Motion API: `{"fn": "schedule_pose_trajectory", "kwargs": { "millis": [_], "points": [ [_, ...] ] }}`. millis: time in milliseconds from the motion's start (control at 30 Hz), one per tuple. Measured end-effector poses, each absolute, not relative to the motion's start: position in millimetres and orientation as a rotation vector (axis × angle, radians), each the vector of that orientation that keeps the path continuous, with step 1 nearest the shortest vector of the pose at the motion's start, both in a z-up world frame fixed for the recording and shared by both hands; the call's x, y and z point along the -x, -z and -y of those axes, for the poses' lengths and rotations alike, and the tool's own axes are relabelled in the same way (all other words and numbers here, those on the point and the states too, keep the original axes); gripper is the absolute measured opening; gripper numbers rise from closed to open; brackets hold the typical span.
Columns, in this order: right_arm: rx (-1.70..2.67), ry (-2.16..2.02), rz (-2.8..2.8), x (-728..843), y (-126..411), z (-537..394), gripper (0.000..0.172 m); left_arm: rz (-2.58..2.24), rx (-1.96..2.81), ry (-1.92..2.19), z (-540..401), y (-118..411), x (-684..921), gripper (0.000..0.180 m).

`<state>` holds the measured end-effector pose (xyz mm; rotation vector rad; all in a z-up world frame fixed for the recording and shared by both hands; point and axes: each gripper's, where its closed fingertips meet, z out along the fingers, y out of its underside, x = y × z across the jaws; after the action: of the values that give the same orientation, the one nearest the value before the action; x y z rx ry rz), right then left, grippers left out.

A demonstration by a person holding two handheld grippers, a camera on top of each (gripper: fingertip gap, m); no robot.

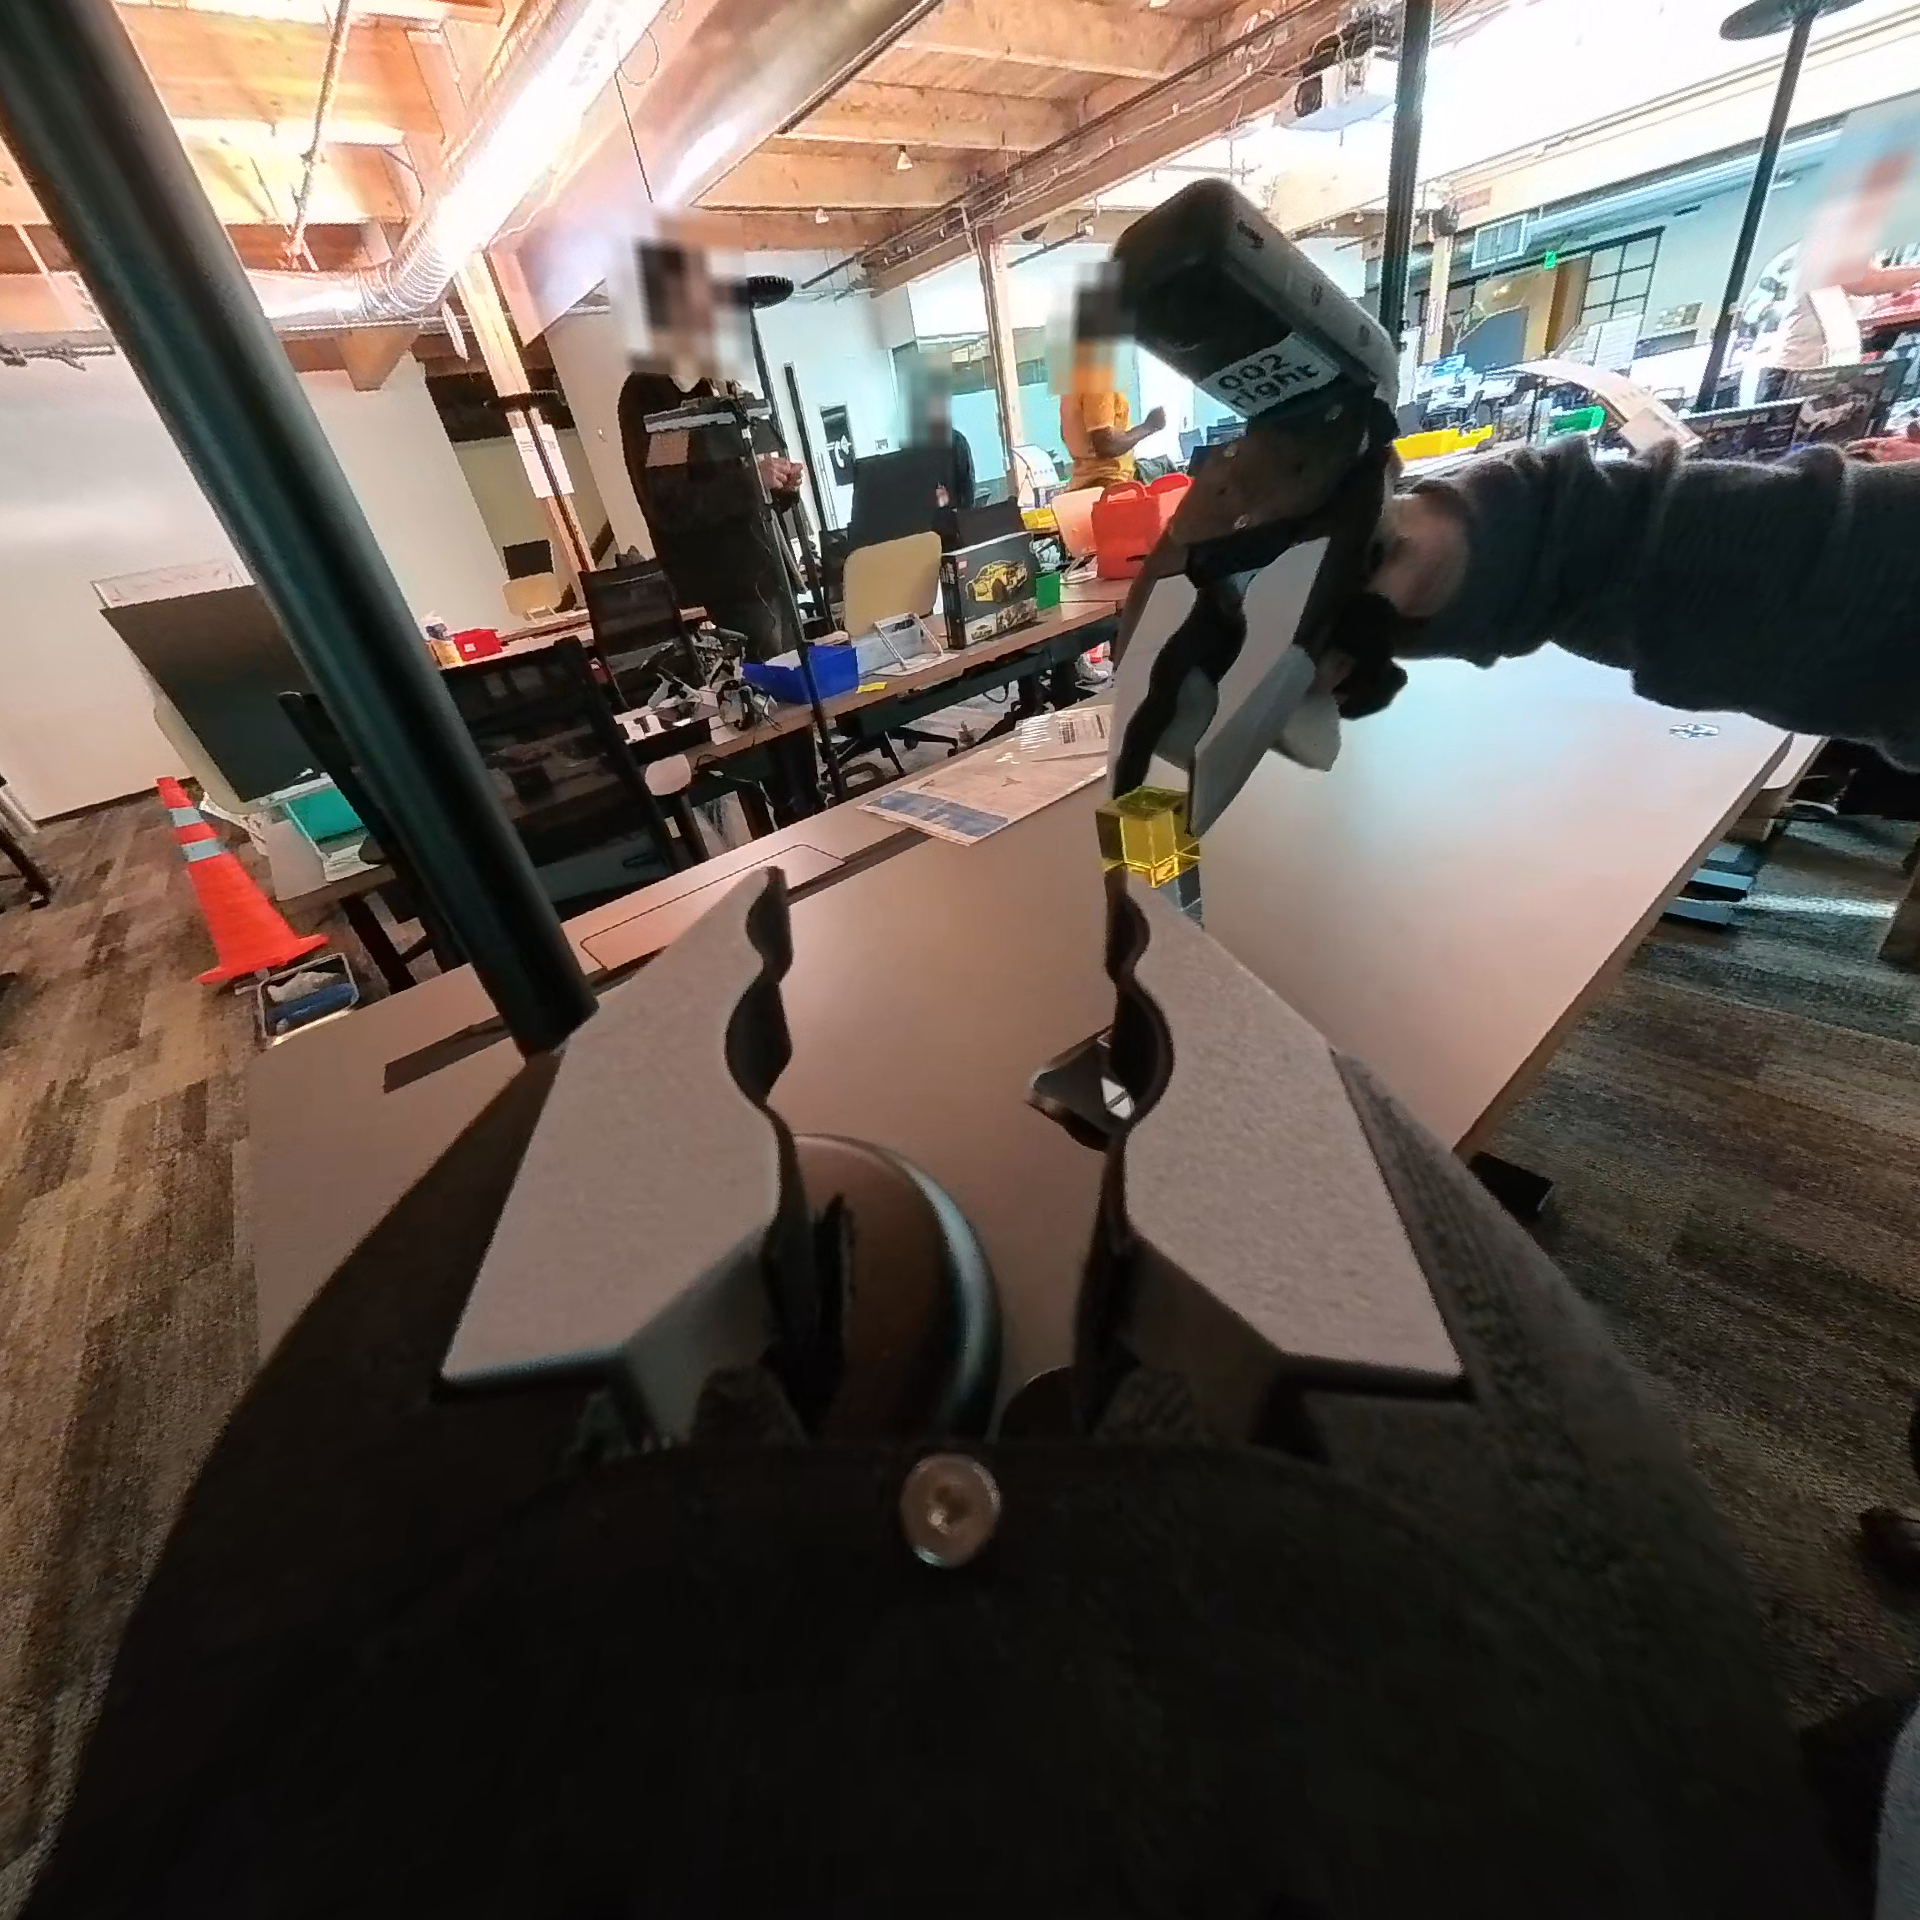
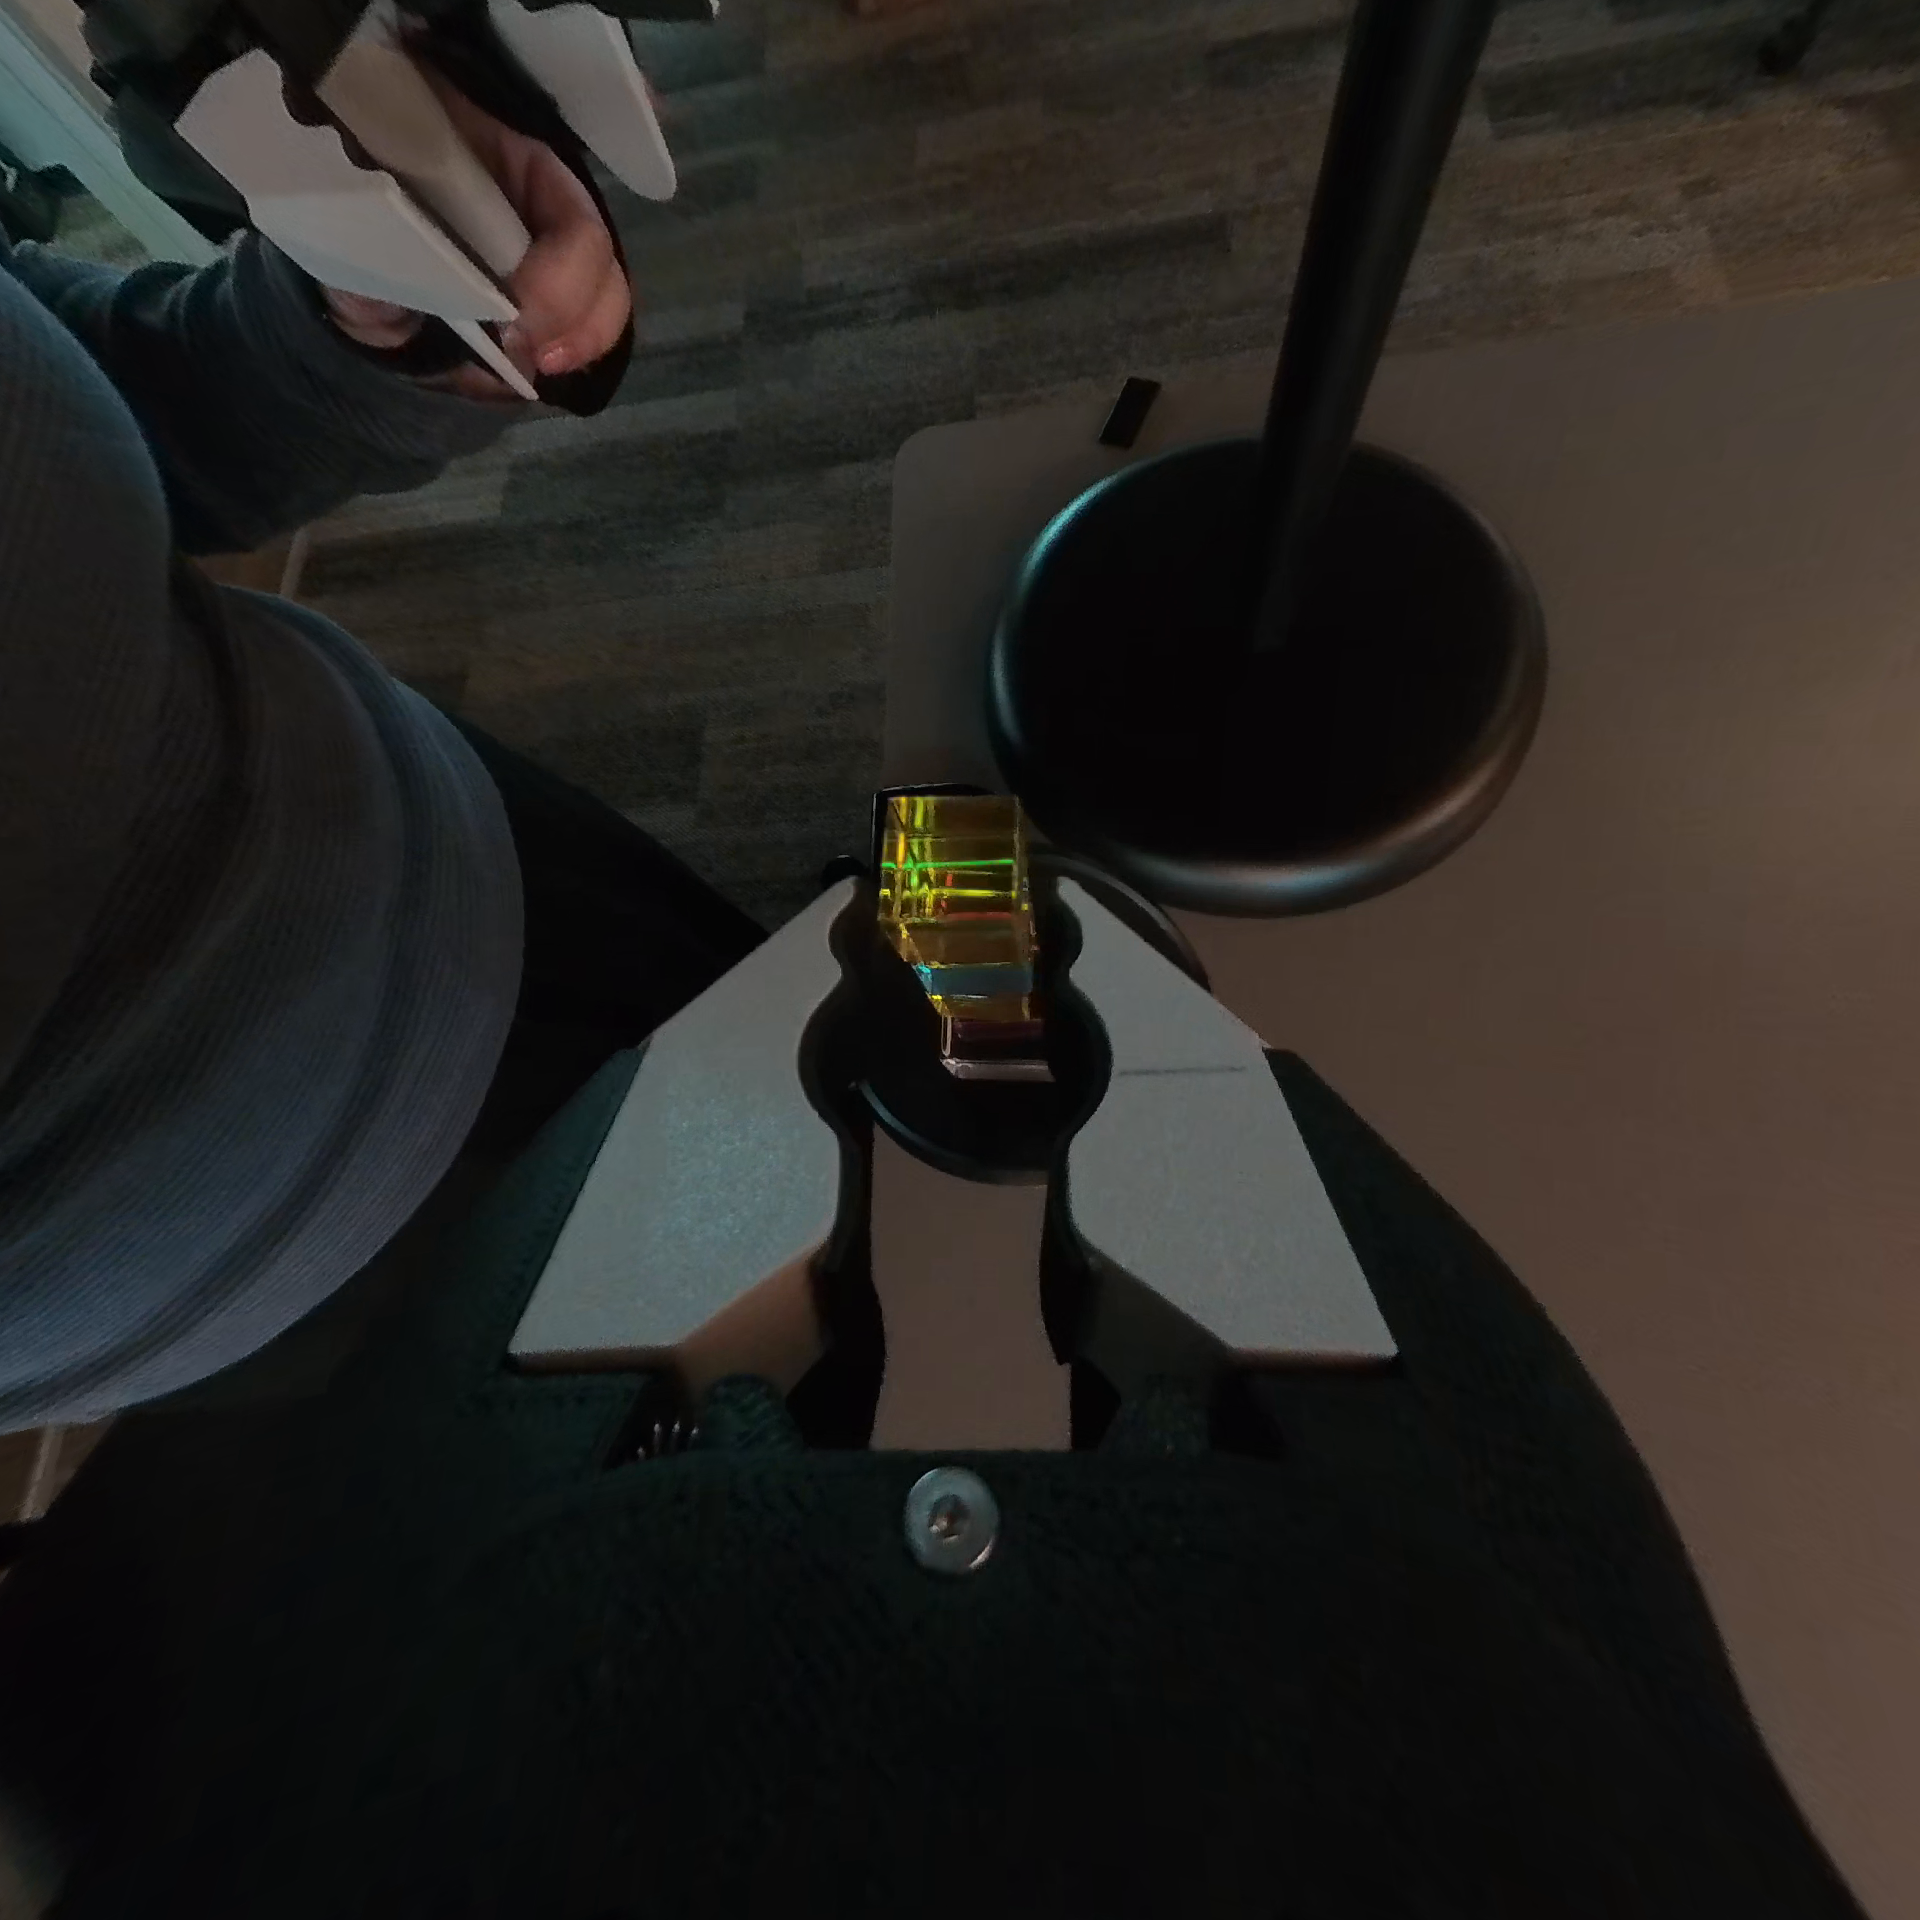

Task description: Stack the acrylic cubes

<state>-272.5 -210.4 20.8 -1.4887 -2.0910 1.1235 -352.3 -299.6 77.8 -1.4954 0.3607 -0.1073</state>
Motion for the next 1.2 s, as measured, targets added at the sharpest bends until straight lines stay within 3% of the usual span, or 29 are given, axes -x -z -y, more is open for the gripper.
{"fn": "schedule_pose_trajectory", "kwargs": {
  "millis": [200,533,667,833,1000,1200],
  "points": [
    [1.467,-1.168,1.956,270,-38,209,0.041,-0.37,1.483,0.122,296,-83,349,0.062],
    [1.034,-0.91,1.148,210,-151,221,0.065,-0.344,1.307,0.21,274,-139,333,0.087],
    [0.91,-0.638,1.034,178,-162,232,0.106,-0.31,1.224,0.293,263,-160,320,0.102],
    [0.882,-0.422,1.017,164,-172,232,0.137,-0.236,1.144,0.289,261,-172,316,0.118],
    [0.827,-0.507,0.961,189,-191,236,0.144,-0.121,1.003,0.191,290,-180,346,0.141],
    [0.746,-0.717,0.962,274,-196,283,0.145,0.01,1.044,-0.029,375,-165,426,0.149]
  ]
}}
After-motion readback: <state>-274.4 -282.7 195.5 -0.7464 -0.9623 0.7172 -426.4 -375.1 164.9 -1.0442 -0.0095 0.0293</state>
